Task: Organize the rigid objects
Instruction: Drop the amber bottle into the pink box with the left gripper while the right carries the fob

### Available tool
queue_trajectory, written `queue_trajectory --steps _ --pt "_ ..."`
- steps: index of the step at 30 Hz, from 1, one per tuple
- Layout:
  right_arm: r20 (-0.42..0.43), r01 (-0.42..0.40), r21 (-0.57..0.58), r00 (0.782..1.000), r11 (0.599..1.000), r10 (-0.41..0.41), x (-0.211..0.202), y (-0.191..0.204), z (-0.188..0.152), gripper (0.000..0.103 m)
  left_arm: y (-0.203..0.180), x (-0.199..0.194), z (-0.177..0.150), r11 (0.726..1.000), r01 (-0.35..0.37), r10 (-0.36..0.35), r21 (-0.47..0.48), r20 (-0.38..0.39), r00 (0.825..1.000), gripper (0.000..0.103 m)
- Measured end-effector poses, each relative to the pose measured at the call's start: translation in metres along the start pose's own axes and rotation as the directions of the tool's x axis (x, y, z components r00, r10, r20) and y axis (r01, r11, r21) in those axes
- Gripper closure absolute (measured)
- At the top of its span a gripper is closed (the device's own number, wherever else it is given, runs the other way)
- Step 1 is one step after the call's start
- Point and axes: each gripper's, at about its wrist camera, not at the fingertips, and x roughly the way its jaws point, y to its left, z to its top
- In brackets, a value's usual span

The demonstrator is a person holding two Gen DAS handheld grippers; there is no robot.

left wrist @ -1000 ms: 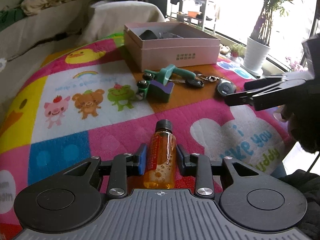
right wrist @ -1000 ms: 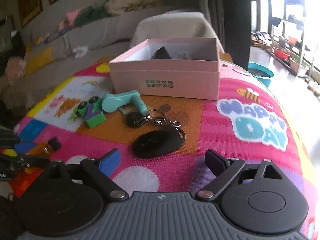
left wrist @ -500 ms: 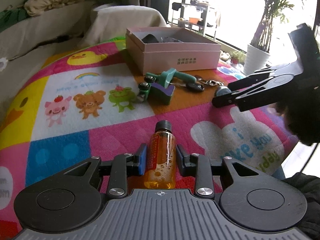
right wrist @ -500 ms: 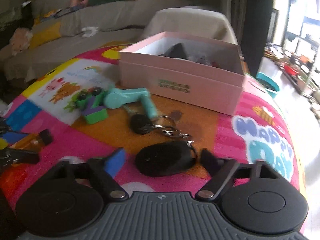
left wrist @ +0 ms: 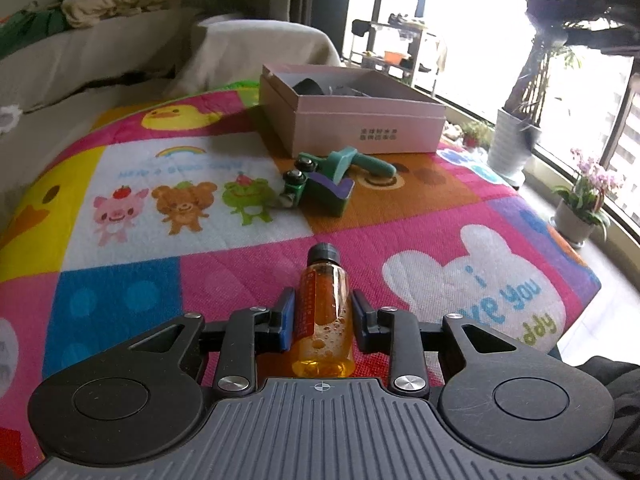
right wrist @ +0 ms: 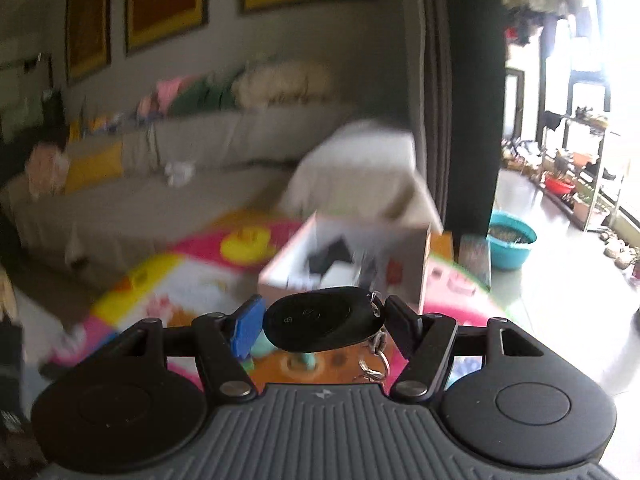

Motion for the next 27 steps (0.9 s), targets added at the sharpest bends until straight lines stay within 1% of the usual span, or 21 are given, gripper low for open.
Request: queue_trajectory --steps 2,4,7,10,11,14,15,18,20,21,23,24,27 --pt "0.048 0.017 0.003 0.999 1.000 -0.017 -0.014 -0.003 0.007 0.037 0.001 0.000 0.003 1.000 0.007 -0.007 -0.002 -0.003 1.000 0.071" --pt "0.085 0.037 0.004 0.996 0.999 -0.037 -0.026 -0.006 0.010 0.037 0.002 0.001 0.010 0.999 0.041 -0.041 -0.015 -0.003 0.999 0.071" --pt "0.123 0.053 0.003 0.991 0.999 -0.053 -0.038 -0.010 0.011 0.037 0.003 0.005 0.032 0.996 0.084 -0.083 -0.029 0.016 0.996 0.071" --pt "0.130 0.056 0.011 0.990 0.998 -0.057 -0.043 -0.016 0.005 0.037 0.001 0.009 0.071 0.995 0.101 -0.100 -0.017 0.082 0.992 0.071" --pt "0.128 0.054 0.014 0.990 0.998 -0.056 -0.043 -0.018 0.003 0.037 0.000 0.011 0.089 0.995 0.098 -0.097 -0.006 0.116 0.988 0.071" --pt "0.130 0.068 0.004 0.989 0.998 -0.068 -0.043 -0.022 -0.005 0.037 -0.005 0.028 0.139 0.997 0.082 -0.081 0.007 0.185 0.979 0.071" --pt "0.130 0.072 0.000 0.989 0.997 -0.071 -0.042 -0.022 -0.007 0.037 -0.006 0.039 0.157 0.997 0.077 -0.075 -0.002 0.202 0.977 0.071" --pt "0.117 0.074 0.012 0.990 0.997 -0.075 -0.037 -0.028 -0.014 0.037 -0.011 0.077 0.194 0.998 0.055 -0.051 -0.015 0.209 0.977 0.071" --pt "0.106 0.085 0.022 0.991 0.996 -0.087 -0.033 -0.032 -0.019 0.037 -0.015 0.105 0.205 0.999 0.046 -0.041 -0.022 0.195 0.980 0.071" --pt "0.102 0.094 0.025 0.990 0.995 -0.096 -0.032 -0.034 -0.022 0.037 -0.016 0.118 0.208 0.998 0.053 -0.047 -0.029 0.179 0.983 0.071" --pt "0.090 0.111 0.034 0.989 0.993 -0.114 -0.029 -0.040 -0.027 0.037 -0.014 0.143 0.206 0.997 0.065 -0.058 -0.046 0.139 0.989 0.071" --pt "0.083 0.119 0.039 0.989 0.992 -0.122 -0.028 -0.044 -0.030 0.037 -0.013 0.150 0.204 0.996 0.063 -0.055 -0.056 0.136 0.989 0.071" --pt "0.056 0.141 0.061 0.988 0.988 -0.144 -0.022 -0.054 -0.035 0.037 -0.003 0.145 0.194 0.993 0.064 -0.044 -0.102 0.186 0.981 0.070"
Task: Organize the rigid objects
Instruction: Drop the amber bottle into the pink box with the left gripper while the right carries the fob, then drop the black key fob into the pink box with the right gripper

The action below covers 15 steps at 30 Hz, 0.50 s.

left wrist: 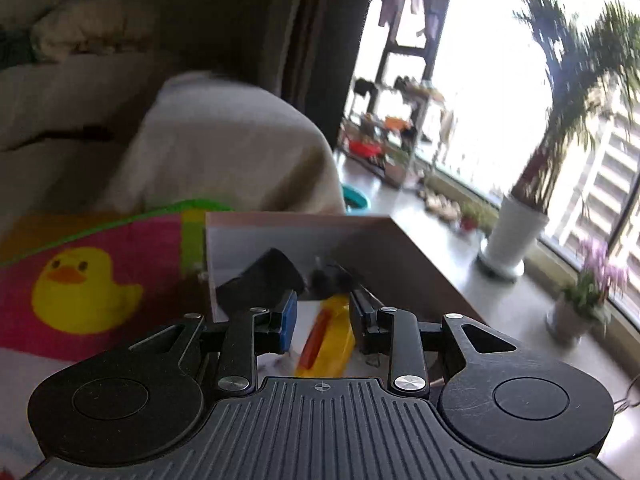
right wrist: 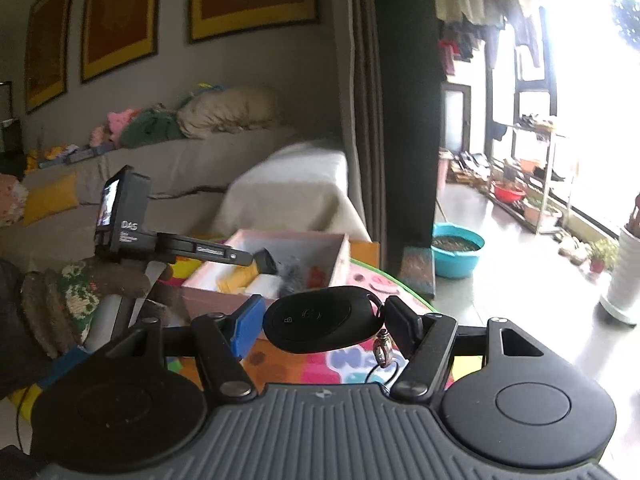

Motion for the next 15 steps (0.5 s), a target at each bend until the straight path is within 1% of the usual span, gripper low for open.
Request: queue_trajectory --steps 2,5,7,10,12,15 --pt "-0.015 0.008 0.014 1.000 1.000 -0.008 0.006 -0.005 -0.002 0.037 0.008 -0.017 -0.006 0.999 0.001 0.000 -0.035 0.015 1.000 0.071" --pt "-0.027 0.012 0.026 1.000 1.000 -0.011 0.016 -0.008 0.001 0.037 0.013 -0.052 -0.022 0.999 0.002 0.000 -0.042 0.030 1.000 0.071" --pt "-0.032 0.002 0.038 0.999 0.999 -0.001 0.025 -0.008 0.010 0.037 0.015 -0.073 -0.034 0.999 0.017 -0.016 -0.043 0.026 1.000 0.071" --pt "-0.028 -0.019 0.056 0.999 0.998 0.021 0.044 -0.004 0.034 0.037 0.017 -0.102 -0.054 0.996 0.074 -0.073 -0.049 0.029 0.997 0.070" --pt "-0.023 -0.029 0.071 0.999 0.997 0.031 0.061 0.000 0.055 0.037 0.019 -0.113 -0.069 0.992 0.110 -0.109 -0.055 0.022 0.994 0.070" --pt "-0.040 -0.068 0.105 0.997 0.992 0.072 0.098 0.007 0.093 0.037 0.019 -0.120 -0.082 0.993 0.118 -0.118 -0.031 -0.004 0.993 0.070"
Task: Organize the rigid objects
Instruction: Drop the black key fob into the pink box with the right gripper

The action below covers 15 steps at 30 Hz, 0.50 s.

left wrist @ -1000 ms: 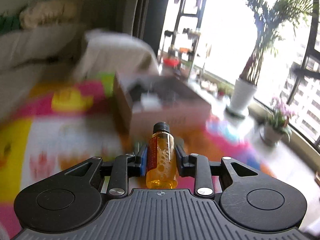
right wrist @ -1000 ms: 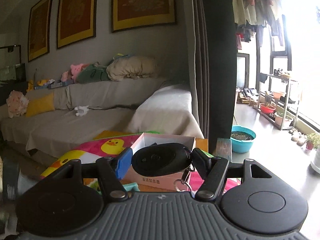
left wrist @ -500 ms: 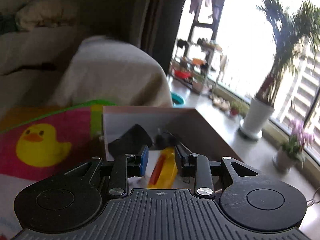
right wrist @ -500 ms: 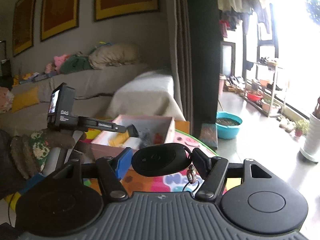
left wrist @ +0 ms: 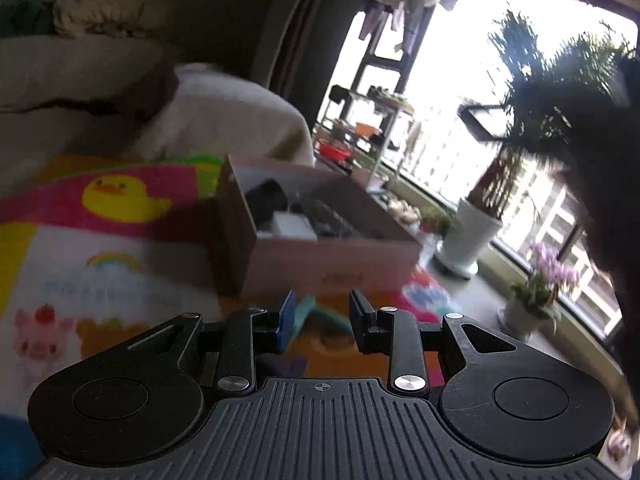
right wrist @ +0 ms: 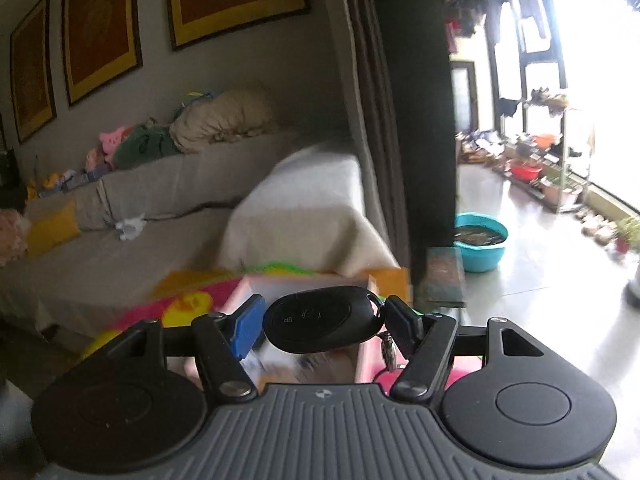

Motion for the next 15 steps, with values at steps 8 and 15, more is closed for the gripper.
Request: queue_trajectory --steps 8,15 --pt "-0.043 0.021 0.055 0.999 0.998 -0.019 0.102 0.016 0.056 0.037 0.022 -0.016 -0.015 1.000 -0.030 0.030 -0.010 0.007 1.000 0.070" --pt "-0.183 0.070 0.060 0.981 0.996 -0.058 0.140 0.008 0.024 0.036 0.042 -0.014 -0.029 0.996 -0.064 0.061 -0.062 -0.038 0.997 0.070"
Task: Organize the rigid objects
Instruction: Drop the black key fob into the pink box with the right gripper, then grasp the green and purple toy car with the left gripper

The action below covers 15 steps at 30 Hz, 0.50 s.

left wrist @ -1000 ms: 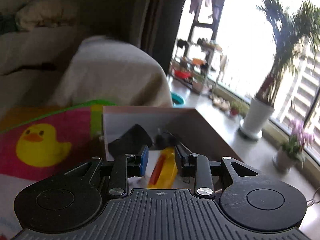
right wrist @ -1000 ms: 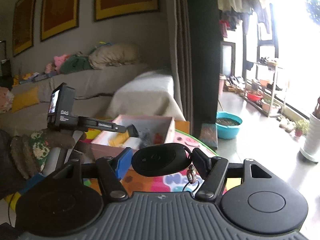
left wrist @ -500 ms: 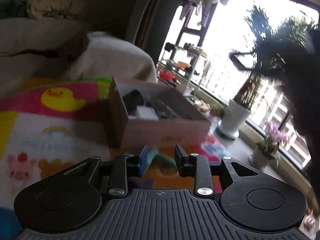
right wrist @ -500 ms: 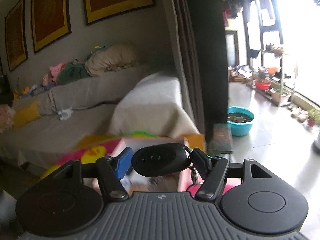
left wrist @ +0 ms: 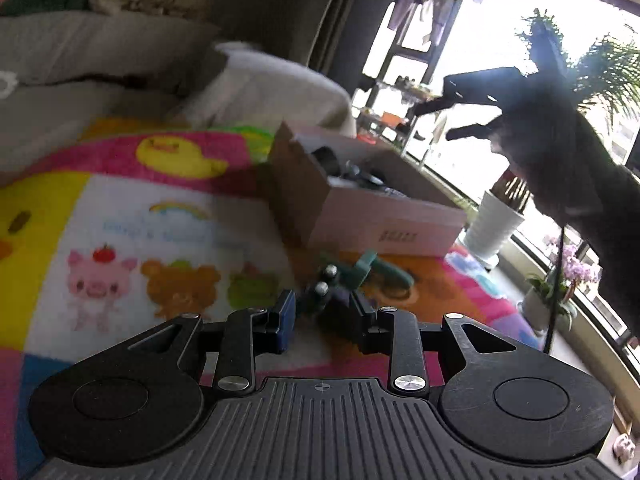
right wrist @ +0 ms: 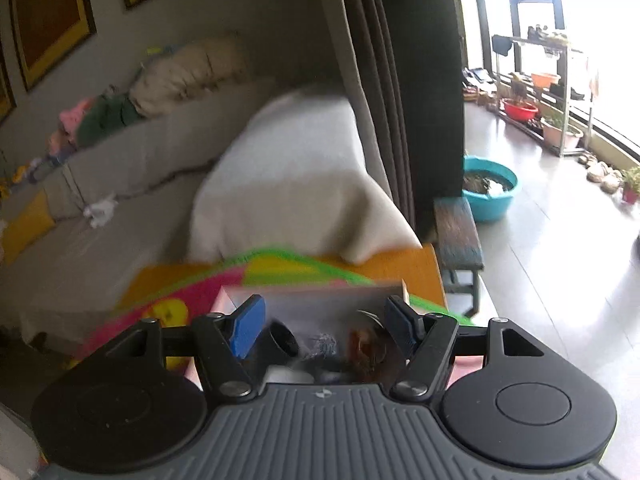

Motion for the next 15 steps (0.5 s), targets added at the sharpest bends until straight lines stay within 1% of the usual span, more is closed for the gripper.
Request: queue_trajectory --steps 5,7,11,15 --pt "-0.009 0.052 -0.056 0.999 0.997 -0.052 -0.013 -0.009 -0.042 0.036 0.001 0.002 -0.005 1.000 0.003 -0.003 -0.002 -0.013 1.000 0.071" --pt "-0.005 0.052 -0.084 0.999 0.995 -0.052 -0.024 -0.010 -0.063 0.036 -0.002 0.003 -0.005 1.000 -0.006 0.006 0.015 -0.020 1.000 0.071" --pt "0.011 0.044 -0.163 0.999 0.986 -0.043 -0.049 -0.002 -0.117 0.036 -0.011 0.006 -0.006 0.998 -0.033 0.034 0.055 -0.031 0.999 0.071" --pt "0.007 0.025 -0.202 1.000 0.979 -0.024 -0.063 0.000 -0.167 0.036 -0.022 0.009 -0.004 0.995 -0.048 0.052 0.087 -0.046 0.998 0.070"
